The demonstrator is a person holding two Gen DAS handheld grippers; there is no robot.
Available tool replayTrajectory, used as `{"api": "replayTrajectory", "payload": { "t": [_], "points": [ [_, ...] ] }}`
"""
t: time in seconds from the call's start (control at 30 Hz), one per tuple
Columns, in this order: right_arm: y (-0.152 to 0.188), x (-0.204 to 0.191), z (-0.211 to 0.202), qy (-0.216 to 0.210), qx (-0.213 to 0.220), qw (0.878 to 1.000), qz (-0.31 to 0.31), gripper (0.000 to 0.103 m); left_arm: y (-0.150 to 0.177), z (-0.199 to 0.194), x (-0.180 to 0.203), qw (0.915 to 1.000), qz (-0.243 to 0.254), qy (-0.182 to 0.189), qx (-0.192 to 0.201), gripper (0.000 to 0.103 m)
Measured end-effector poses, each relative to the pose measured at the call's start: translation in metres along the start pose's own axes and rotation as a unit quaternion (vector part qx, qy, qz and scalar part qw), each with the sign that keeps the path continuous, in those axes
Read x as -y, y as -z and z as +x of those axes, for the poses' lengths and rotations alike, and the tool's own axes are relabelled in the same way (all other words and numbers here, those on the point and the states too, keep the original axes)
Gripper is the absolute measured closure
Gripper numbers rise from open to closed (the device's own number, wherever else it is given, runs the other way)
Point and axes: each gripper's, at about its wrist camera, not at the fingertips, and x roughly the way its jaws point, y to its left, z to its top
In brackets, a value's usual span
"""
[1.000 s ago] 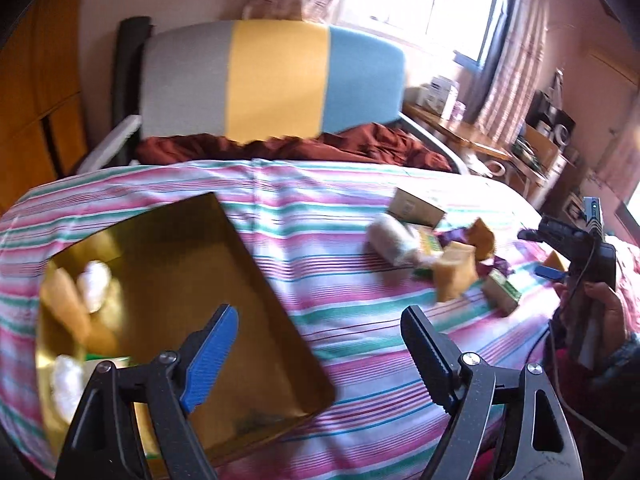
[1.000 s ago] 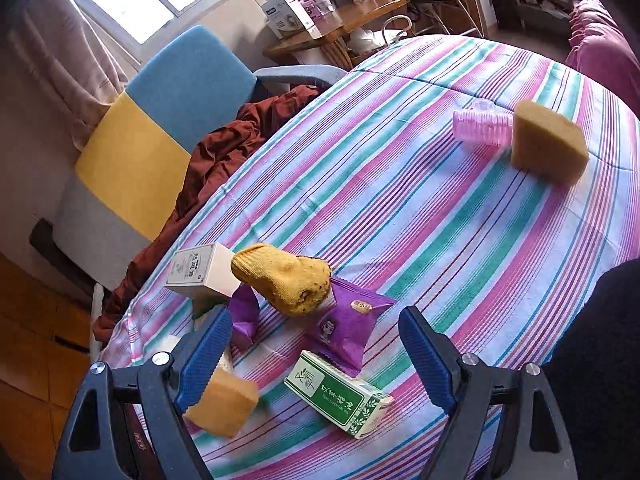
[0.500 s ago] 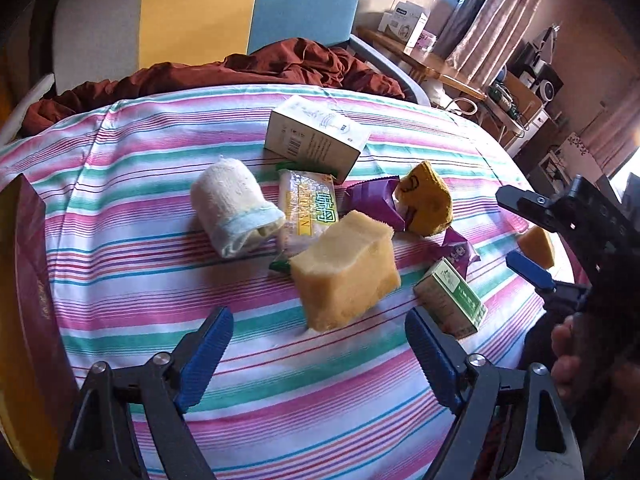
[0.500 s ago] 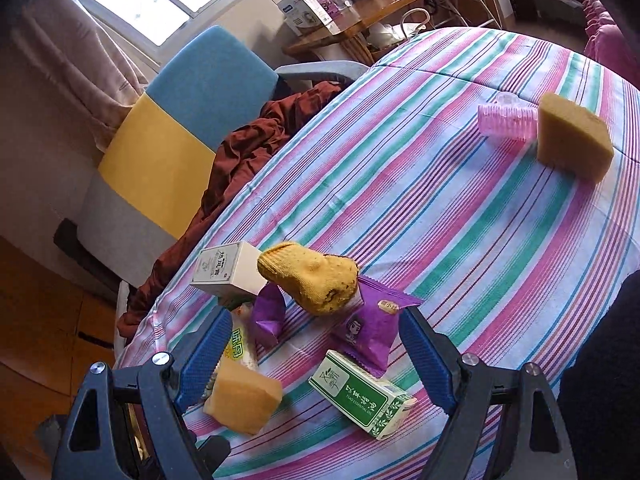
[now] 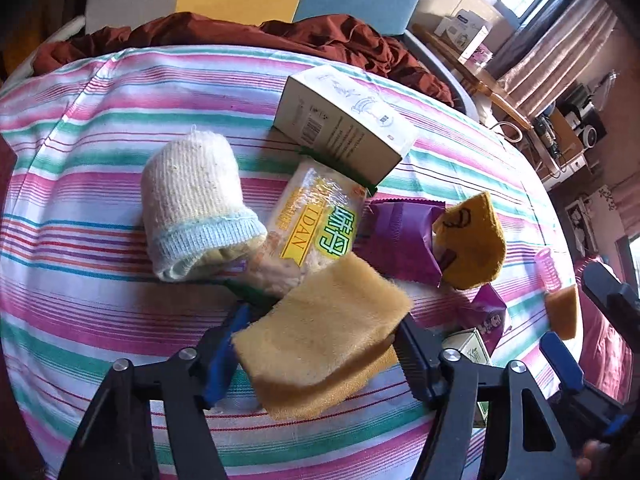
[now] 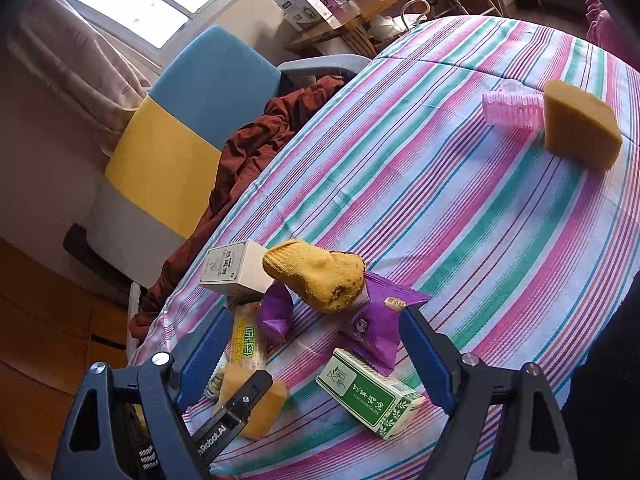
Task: Organize objects
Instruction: 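Move the left tool to a large yellow sponge and close on it, then lift the yellow sponge with the left tool while the right tool grasps the green-and-white box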
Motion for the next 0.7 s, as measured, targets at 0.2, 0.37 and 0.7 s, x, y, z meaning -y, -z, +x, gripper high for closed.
{"api": "replayTrajectory", "payload": {
  "t": [0.2,0.37,0.7],
  "points": [
    [0.000,0.001,0.002,0.008,-0.005,1.000,0.003,0.016,0.035,-0.032,-0.018,0.9958,0.067,0.062,0.000,0.046],
    [0.001,0.001,0.004,0.018,-0.010,1.000,0.003,0.016,0.079,-0.062,-0.046,0.9890,0.112,0.096,0.015,0.046],
    [0.003,0.004,0.016,0.048,-0.041,0.998,0.009,0.016,0.091,-0.062,-0.051,0.9846,0.140,0.094,0.045,0.049]
  ]
}}
